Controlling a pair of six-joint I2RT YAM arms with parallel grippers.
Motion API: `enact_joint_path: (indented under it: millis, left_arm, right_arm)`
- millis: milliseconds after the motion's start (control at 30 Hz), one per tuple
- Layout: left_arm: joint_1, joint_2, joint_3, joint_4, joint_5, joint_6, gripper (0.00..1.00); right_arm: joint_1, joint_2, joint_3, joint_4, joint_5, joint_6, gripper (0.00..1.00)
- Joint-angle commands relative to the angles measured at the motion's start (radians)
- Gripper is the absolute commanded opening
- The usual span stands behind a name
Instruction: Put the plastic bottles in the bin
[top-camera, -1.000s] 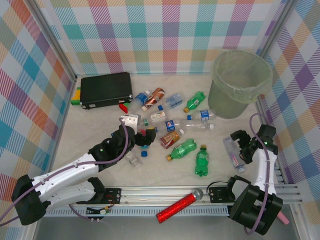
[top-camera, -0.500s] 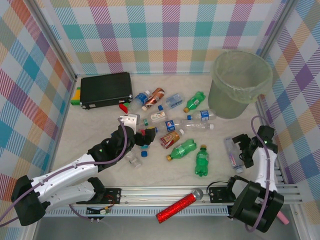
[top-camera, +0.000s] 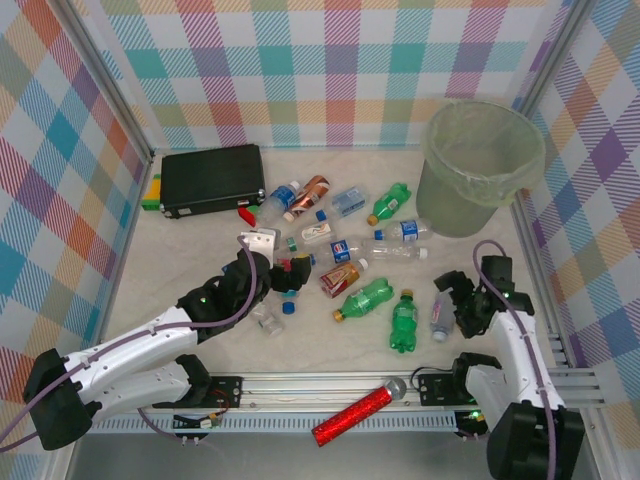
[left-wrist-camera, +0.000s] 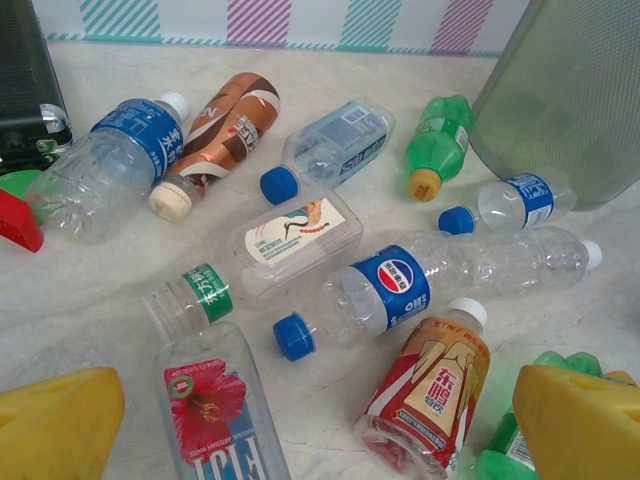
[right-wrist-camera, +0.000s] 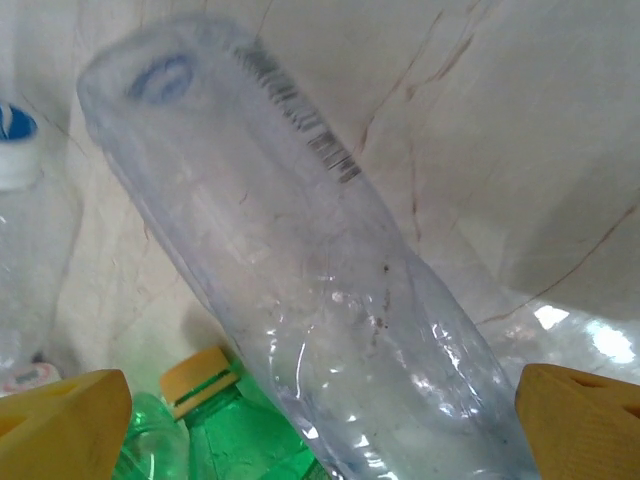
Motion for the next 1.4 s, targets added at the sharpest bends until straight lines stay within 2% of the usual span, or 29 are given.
enact_joint_path:
  millis: [0,167,367,633,767,900,1133,1367]
  left_arm:
    - [-0.007,-0.007,0.003,-0.005,-0.016,-0.005,1.00]
    - [-0.007,-0.004,0.000,-0.002,-0.007,-0.004,1.00]
    - [-0.007,0.001,0.000,0.017,0.059,0.010,1.00]
    - [-0.008,0.018,0.001,0.047,0.180,0.027,1.00]
    - [-0.009,0.032,0.006,0.046,0.193,0.029,1.00]
    - [-0.009,0.034,0.006,0.052,0.219,0.029,1.00]
    - [-0.011,0.034,0.007,0.051,0.220,0.032,1.00]
    - [-0.010,0.036,0.007,0.050,0.224,0.031,1.00]
  right_arm:
    - [0.075,0.041,0.037,0.007,0.082,0.039,0.99]
    - [0.175,0.130,0.104,-0.022,0.181,-0.039,0.99]
    - [0.187,0.229,0.195,-0.084,0.294,-0.215,0.99]
    - [0.185,0.399,0.272,-0.079,0.295,-0.318,0.98]
    - [0.179,0.479,0.310,-0.085,0.271,-0.357,0.93]
    - [0.163,0.558,0.339,-0.095,0.246,-0.396,0.83]
    - [0.152,0.583,0.331,-0.076,0.214,-0.420,0.71]
    - [0.148,0.624,0.330,-0.059,0.196,-0.431,0.68]
